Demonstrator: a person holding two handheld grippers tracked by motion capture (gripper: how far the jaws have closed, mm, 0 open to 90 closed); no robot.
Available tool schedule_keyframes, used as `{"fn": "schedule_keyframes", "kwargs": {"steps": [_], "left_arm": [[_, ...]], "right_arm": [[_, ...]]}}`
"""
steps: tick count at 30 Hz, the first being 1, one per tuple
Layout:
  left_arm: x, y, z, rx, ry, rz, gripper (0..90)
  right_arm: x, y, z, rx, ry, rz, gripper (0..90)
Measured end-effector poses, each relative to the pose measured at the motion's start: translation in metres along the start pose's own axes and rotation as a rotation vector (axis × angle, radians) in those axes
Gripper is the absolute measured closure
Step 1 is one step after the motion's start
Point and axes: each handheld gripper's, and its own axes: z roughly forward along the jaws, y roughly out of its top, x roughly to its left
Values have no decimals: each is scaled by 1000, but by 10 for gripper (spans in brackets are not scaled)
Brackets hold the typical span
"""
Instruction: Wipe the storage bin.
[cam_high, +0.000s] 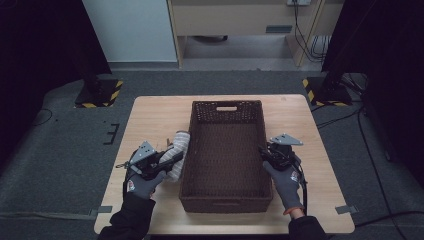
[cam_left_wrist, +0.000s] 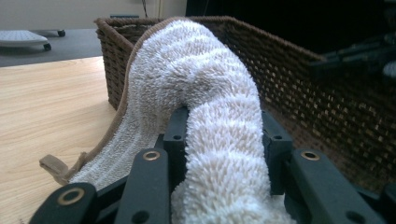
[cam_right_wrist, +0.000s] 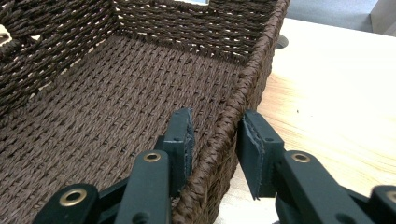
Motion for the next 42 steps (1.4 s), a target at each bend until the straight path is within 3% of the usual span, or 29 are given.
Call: {"fn": "schedule_keyframes", "kwargs": {"steps": [4, 6, 10, 11, 15, 18, 21, 23, 25, 27, 29, 34, 36, 39, 42], "left_arm": [[7, -11, 8, 55, 11, -11, 617], [9, -18, 13, 113, 30, 0, 618], [11, -39, 31, 253, 30, 8, 618], [10, -42, 34, 267, 27, 4, 617], [15, -37, 27, 223, 28, -44, 617], [19, -26, 11, 120, 40, -88, 617], [16, -11, -5, 10, 15, -89, 616], [8, -4, -11, -28, -18, -50, 616], [2, -5, -9, -2, -36, -20, 616], [-3, -10, -2, 34, -12, 15, 617], [0, -14, -1, 42, -14, 1, 618], [0, -34, 14, 193, 3, 44, 618], [1, -39, 18, 230, 2, 30, 618], [2, -42, 18, 239, 7, 5, 619], [4, -37, 10, 212, 17, -19, 619]], "right_arm": [[-1, 0, 0, -4, 8, 3, 657], [-2, 0, 0, -5, 10, 4, 657], [-1, 0, 0, -6, 9, 1, 657], [-1, 0, 0, -6, 8, 1, 657], [-1, 0, 0, -5, 3, 4, 659], [-1, 2, 2, 1, -7, 8, 660], [-2, 3, 6, -9, -7, 22, 657], [-3, 3, 6, -9, -3, 23, 654], [-3, 3, 6, -9, 3, 21, 652], [-3, 2, 6, -10, 3, 23, 651], [-3, 2, 6, -11, -1, 17, 641], [-6, 2, 6, -13, 10, 27, 550], [-7, 2, 4, -16, 18, 22, 514], [-9, 5, -3, -52, 25, 12, 473], [-9, 10, -13, -76, 41, 4, 462]]}}
